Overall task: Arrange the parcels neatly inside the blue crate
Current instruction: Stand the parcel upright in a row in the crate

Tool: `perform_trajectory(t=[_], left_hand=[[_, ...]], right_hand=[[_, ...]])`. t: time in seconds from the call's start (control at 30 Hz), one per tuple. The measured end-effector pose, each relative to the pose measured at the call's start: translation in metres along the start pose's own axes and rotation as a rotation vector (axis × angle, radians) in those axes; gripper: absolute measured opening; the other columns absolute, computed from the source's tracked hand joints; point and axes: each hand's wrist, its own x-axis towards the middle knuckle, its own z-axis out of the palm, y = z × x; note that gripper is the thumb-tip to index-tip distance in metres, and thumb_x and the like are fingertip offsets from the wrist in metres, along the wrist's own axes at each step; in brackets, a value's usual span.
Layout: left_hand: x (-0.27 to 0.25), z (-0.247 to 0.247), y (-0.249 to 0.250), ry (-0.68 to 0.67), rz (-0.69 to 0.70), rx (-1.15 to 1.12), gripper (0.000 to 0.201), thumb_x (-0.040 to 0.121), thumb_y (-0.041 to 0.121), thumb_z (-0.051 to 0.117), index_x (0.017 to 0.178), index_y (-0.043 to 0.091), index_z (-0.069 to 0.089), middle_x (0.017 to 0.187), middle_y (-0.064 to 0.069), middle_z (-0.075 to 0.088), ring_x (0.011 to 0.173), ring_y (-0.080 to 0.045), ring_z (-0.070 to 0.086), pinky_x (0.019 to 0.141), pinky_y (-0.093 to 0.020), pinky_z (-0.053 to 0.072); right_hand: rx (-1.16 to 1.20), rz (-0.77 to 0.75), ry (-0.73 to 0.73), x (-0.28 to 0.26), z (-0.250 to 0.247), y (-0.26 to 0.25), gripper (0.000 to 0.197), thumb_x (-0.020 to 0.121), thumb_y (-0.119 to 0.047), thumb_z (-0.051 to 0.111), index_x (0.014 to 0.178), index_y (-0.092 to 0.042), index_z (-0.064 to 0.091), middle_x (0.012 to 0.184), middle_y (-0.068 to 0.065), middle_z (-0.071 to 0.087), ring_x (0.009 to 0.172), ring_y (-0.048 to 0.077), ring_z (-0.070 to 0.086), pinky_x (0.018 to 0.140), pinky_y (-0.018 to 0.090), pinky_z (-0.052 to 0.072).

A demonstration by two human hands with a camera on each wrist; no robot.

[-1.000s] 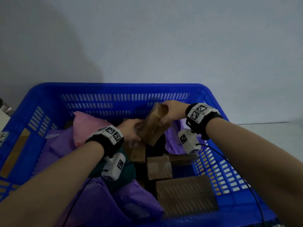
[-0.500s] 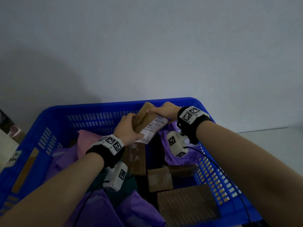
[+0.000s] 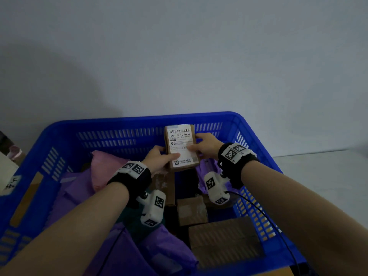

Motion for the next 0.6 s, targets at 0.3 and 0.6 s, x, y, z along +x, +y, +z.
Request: perform_trajectory(t=[0.3, 0.6], left_hand=[[0.027, 0.019, -0.032, -0.084, -0.162, 0.060, 0.051, 0.086, 0.010, 0.064, 0.134, 0.004, 0.048, 0.129, -0.015, 0.059, 0.117, -0.030, 0.058, 0.091, -0.043, 0.053], [0.042, 0.017, -0.045, -0.090, -0.196, 0.158, 0.054, 0.082, 0.000, 0.066, 0.133, 0.002, 0.049, 0.129, -0.016, 0.058, 0.118, -0.030, 0.057, 0.094, -0.040, 0.051]], right_hand=[[-0.026, 0.195, -0.011, 0.016, 0.010, 0.059, 0.036, 0.090, -0.002, 0.057, 0.126, -0.003, 0.053, 0.127, 0.019, 0.060, 0.111, 0.034, 0.061, 0.082, 0.045, 0.055], [-0.200, 0.209, -0.029, 0.040, 0.026, 0.075, 0.032, 0.091, -0.009, 0.057, 0.122, -0.001, 0.057, 0.125, 0.017, 0.061, 0.114, 0.031, 0.060, 0.097, 0.043, 0.050]])
